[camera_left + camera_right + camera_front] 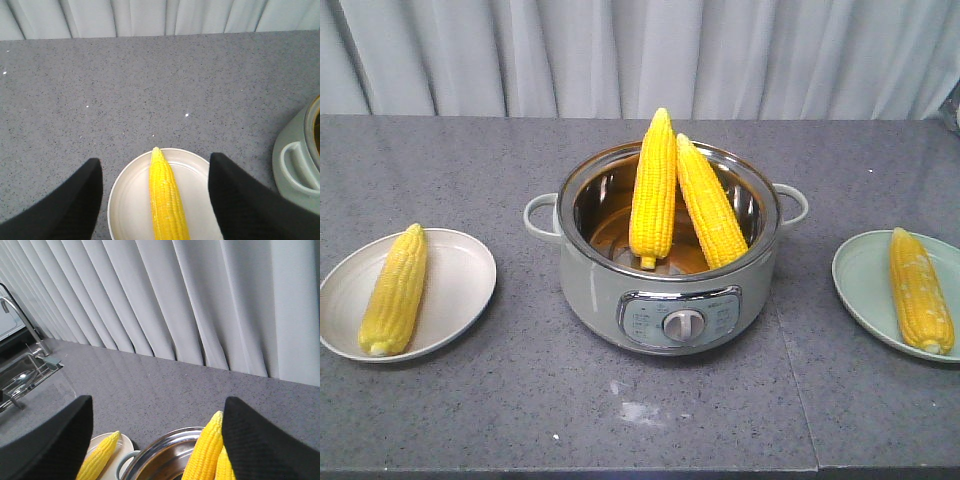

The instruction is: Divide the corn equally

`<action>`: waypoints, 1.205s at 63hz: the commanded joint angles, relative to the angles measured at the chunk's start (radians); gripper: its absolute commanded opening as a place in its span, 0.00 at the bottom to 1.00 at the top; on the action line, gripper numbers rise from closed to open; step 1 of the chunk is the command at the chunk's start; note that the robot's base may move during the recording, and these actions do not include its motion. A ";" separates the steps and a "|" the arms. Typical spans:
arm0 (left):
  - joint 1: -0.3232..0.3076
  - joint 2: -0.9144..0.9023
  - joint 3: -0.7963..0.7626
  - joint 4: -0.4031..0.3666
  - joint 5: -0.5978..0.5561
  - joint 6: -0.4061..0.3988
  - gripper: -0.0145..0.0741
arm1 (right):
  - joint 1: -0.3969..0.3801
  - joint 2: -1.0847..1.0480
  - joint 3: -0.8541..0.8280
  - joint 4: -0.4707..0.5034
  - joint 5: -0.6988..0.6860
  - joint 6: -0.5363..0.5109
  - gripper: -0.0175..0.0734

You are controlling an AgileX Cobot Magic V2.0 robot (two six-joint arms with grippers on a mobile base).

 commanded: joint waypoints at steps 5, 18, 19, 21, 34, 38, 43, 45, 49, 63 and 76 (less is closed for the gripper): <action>0.001 -0.023 -0.026 -0.004 -0.064 0.002 0.67 | -0.001 -0.032 -0.031 0.056 -0.020 -0.016 0.77; 0.001 -0.023 -0.026 -0.004 -0.064 0.002 0.67 | -0.001 -0.032 -0.031 0.056 -0.018 -0.016 0.77; 0.001 -0.023 -0.026 -0.004 -0.064 0.002 0.67 | -0.001 -0.032 -0.031 0.056 -0.017 -0.016 0.77; 0.001 -0.023 -0.026 -0.004 -0.064 0.002 0.67 | -0.001 -0.032 -0.031 0.056 -0.016 -0.016 0.77; 0.001 -0.023 -0.026 -0.004 -0.064 0.002 0.67 | -0.001 -0.032 -0.031 0.056 -0.009 -0.016 0.77; 0.001 -0.023 -0.026 -0.004 -0.064 0.002 0.67 | -0.001 -0.032 -0.031 0.056 -0.009 -0.016 0.77; 0.001 -0.023 -0.026 -0.004 -0.064 0.002 0.67 | -0.001 -0.032 -0.031 0.056 -0.007 -0.016 0.77; 0.001 -0.023 -0.026 -0.004 -0.064 0.002 0.67 | -0.001 -0.032 -0.031 0.056 -0.006 -0.016 0.77; 0.001 -0.023 -0.026 -0.004 -0.064 0.002 0.67 | -0.001 -0.032 -0.031 0.056 -0.004 -0.016 0.77; 0.001 -0.023 -0.026 -0.004 -0.064 0.002 0.67 | -0.001 -0.032 -0.031 0.056 0.008 -0.016 0.77; 0.001 -0.023 -0.028 -0.004 -0.053 0.002 0.67 | -0.001 -0.032 -0.031 0.056 0.041 -0.016 0.77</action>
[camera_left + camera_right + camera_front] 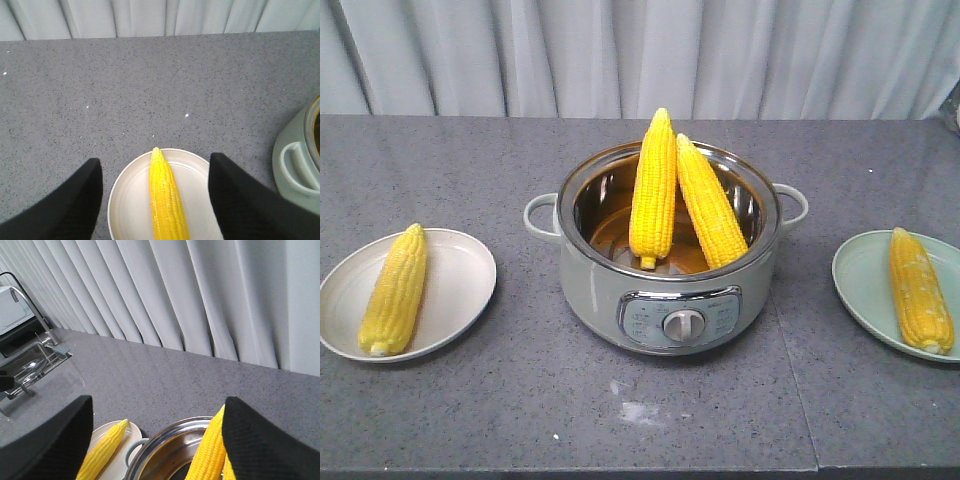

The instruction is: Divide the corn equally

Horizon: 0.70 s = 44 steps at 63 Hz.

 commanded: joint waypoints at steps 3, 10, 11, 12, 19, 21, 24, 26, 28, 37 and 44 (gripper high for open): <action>0.001 -0.023 -0.028 -0.004 -0.051 0.001 0.67 | -0.001 -0.032 -0.031 0.056 -0.008 -0.014 0.77; 0.001 -0.023 -0.028 -0.004 -0.063 0.003 0.67 | -0.001 -0.032 -0.031 0.056 0.007 -0.015 0.77; 0.001 -0.023 -0.028 -0.004 -0.066 0.003 0.67 | -0.001 -0.032 -0.031 0.057 0.010 -0.015 0.77; 0.001 -0.023 -0.028 -0.004 -0.070 0.003 0.67 | -0.001 -0.032 -0.031 0.058 0.012 -0.015 0.77; 0.001 -0.023 -0.028 -0.004 -0.097 0.003 0.67 | -0.001 -0.032 -0.031 0.061 0.022 -0.027 0.77; 0.001 -0.023 -0.028 -0.004 -0.101 0.003 0.67 | -0.001 -0.032 -0.031 0.067 0.022 -0.027 0.77; 0.001 -0.023 -0.028 -0.004 -0.105 0.003 0.67 | 0.013 -0.032 -0.031 0.071 0.015 -0.030 0.77; 0.001 -0.023 -0.028 -0.004 -0.109 0.003 0.67 | 0.035 -0.032 -0.031 0.069 -0.002 -0.033 0.77; 0.001 -0.023 -0.028 -0.004 -0.115 0.003 0.67 | 0.067 -0.029 -0.031 0.063 -0.025 -0.039 0.77; -0.001 -0.023 -0.028 -0.005 -0.140 0.003 0.67 | 0.244 0.017 -0.031 0.005 -0.169 -0.060 0.77; -0.001 -0.023 -0.028 -0.005 -0.140 0.003 0.67 | 0.380 0.084 -0.031 -0.112 -0.276 -0.038 0.77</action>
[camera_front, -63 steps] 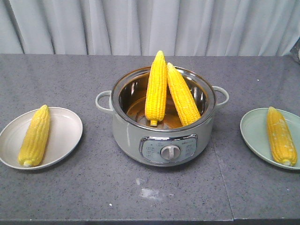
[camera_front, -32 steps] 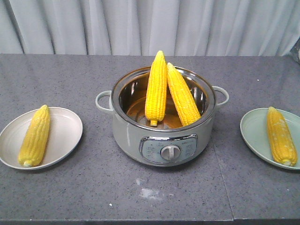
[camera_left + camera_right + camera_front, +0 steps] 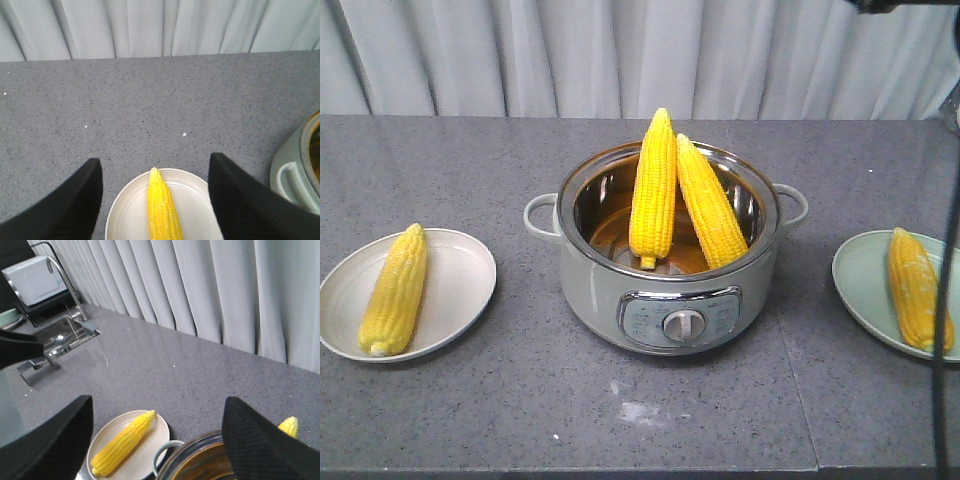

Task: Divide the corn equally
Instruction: 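Lower the right gripper into the pot and grasp a corn cob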

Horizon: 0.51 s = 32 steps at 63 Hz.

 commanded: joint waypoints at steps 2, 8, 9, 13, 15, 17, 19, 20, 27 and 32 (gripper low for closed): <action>-0.001 -0.023 -0.028 -0.005 -0.072 0.001 0.67 | 0.110 0.044 -0.029 -0.067 -0.130 0.017 0.77; -0.001 -0.023 -0.028 -0.005 -0.071 0.001 0.67 | 0.198 0.117 -0.029 -0.183 -0.182 0.060 0.77; -0.001 -0.023 -0.028 -0.005 -0.071 0.001 0.67 | 0.212 0.132 -0.029 -0.205 -0.192 0.075 0.77; -0.001 -0.023 -0.028 -0.005 -0.071 0.001 0.67 | 0.253 0.181 -0.029 -0.288 -0.231 0.131 0.77; -0.001 -0.023 -0.028 -0.005 -0.071 0.001 0.67 | 0.268 0.204 -0.029 -0.336 -0.253 0.171 0.77; -0.001 -0.023 -0.028 -0.005 -0.071 0.001 0.67 | 0.280 0.226 -0.029 -0.384 -0.272 0.220 0.77; -0.001 -0.023 -0.028 -0.005 -0.071 0.001 0.67 | 0.288 0.245 -0.029 -0.432 -0.286 0.270 0.77; -0.001 -0.023 -0.028 -0.005 -0.071 0.001 0.67 | 0.292 0.254 -0.029 -0.464 -0.292 0.287 0.77; -0.001 -0.023 -0.028 -0.005 -0.071 0.001 0.67 | 0.302 0.281 -0.029 -0.671 -0.301 0.449 0.77; -0.001 -0.023 -0.028 -0.005 -0.075 0.001 0.67 | 0.302 0.281 -0.029 -0.749 -0.297 0.508 0.77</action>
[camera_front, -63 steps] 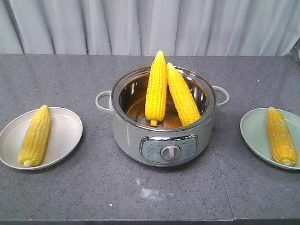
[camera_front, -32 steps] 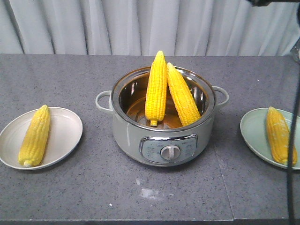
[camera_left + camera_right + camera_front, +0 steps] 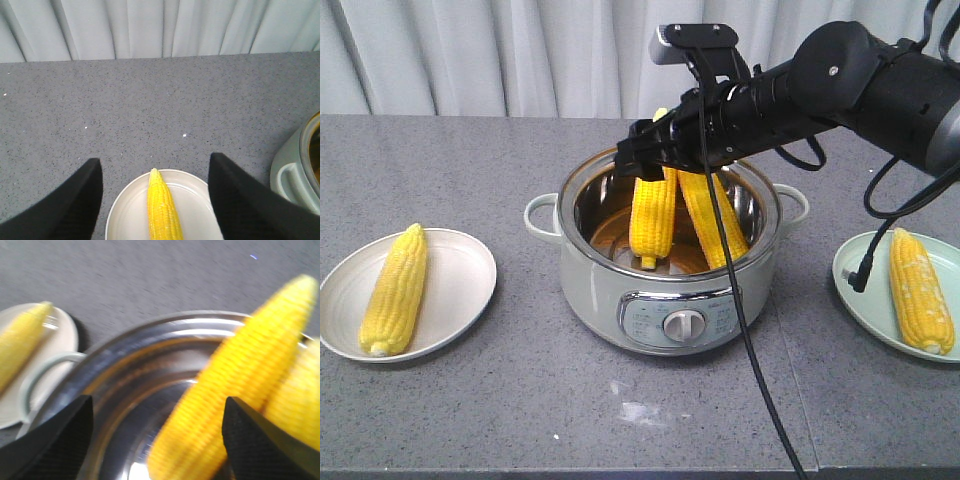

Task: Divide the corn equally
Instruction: 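Lower the right gripper into the pot and grasp a corn cob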

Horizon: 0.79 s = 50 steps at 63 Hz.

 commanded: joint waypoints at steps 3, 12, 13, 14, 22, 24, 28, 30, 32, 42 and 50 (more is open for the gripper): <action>-0.001 -0.023 -0.028 -0.005 -0.074 0.001 0.67 | 0.000 -0.054 -0.030 -0.106 -0.040 0.094 0.77; -0.001 -0.023 -0.028 -0.005 -0.074 0.000 0.67 | 0.000 -0.056 -0.030 -0.194 0.040 0.157 0.77; -0.001 -0.023 -0.028 -0.005 -0.074 0.000 0.67 | 0.000 -0.057 -0.030 -0.203 0.044 0.163 0.77; -0.001 -0.023 -0.028 -0.005 -0.074 0.000 0.67 | 0.000 -0.058 -0.030 -0.211 0.047 0.168 0.77; -0.001 -0.023 -0.028 -0.005 -0.074 0.000 0.67 | 0.000 -0.070 -0.030 -0.266 0.085 0.194 0.77; -0.001 -0.023 -0.028 -0.005 -0.074 0.000 0.67 | 0.000 -0.074 -0.030 -0.280 0.099 0.200 0.77; -0.001 -0.023 -0.028 -0.005 -0.074 0.000 0.67 | 0.000 -0.079 -0.030 -0.301 0.125 0.217 0.77; -0.001 -0.023 -0.028 -0.005 -0.074 0.000 0.67 | 0.000 -0.082 -0.030 -0.314 0.135 0.229 0.77; -0.001 -0.023 -0.028 -0.005 -0.074 0.000 0.67 | 0.000 -0.082 -0.030 -0.331 0.145 0.237 0.77; -0.001 -0.023 -0.028 -0.005 -0.071 0.000 0.67 | 0.000 -0.076 -0.030 -0.345 0.157 0.239 0.77; -0.001 -0.023 -0.028 -0.005 -0.070 0.000 0.67 | 0.000 -0.070 -0.030 -0.407 0.153 0.271 0.77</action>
